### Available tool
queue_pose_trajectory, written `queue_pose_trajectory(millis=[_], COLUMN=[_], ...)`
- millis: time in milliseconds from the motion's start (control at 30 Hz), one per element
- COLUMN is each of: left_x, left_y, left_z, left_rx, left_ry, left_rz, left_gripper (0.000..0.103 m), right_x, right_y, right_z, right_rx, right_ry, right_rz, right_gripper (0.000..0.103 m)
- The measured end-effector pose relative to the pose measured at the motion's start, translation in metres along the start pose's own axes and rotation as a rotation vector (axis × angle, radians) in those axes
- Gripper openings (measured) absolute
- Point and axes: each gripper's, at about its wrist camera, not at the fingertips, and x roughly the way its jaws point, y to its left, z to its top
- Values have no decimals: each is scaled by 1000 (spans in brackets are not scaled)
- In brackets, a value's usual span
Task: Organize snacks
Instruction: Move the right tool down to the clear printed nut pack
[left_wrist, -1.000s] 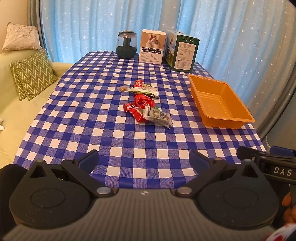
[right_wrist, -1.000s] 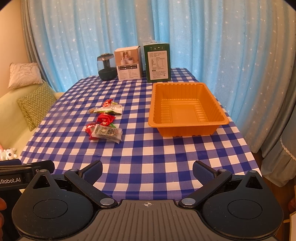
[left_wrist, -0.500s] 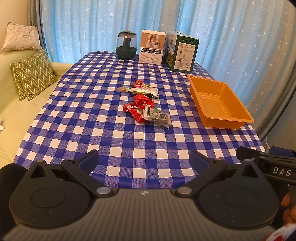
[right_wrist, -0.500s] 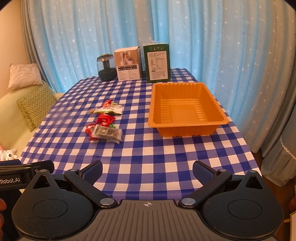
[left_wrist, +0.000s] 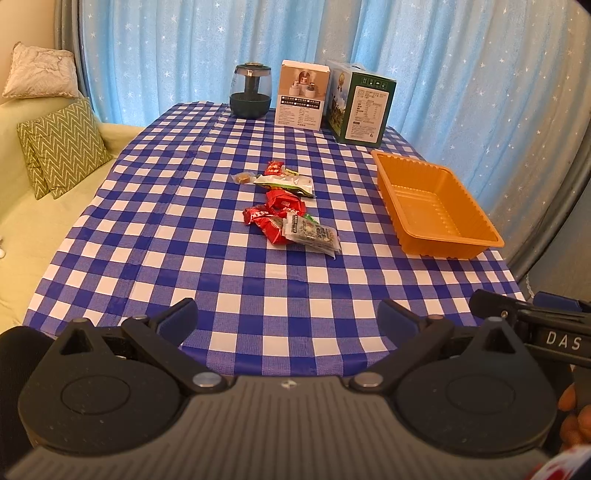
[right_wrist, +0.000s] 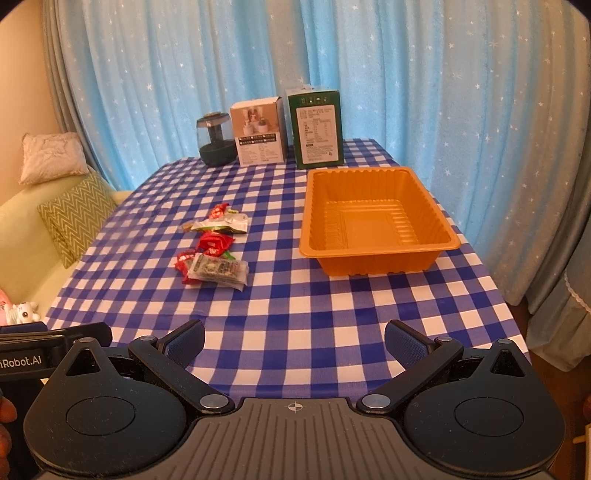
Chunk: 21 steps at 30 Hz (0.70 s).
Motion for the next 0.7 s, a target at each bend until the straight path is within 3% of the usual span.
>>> queue_pose_trajectory(millis=[300, 700], left_x=[21, 85], left_y=[27, 70], left_z=[14, 44], left_rx=[-8, 124], left_ry=[-2, 26], left_rz=[-6, -33], left_gripper=[103, 101], right_x=[27, 111], right_y=[10, 40], right_z=[5, 22], right_rx=[-61, -348], right_ry=[-24, -31], right_rz=[68, 196], right_gripper=[102, 102])
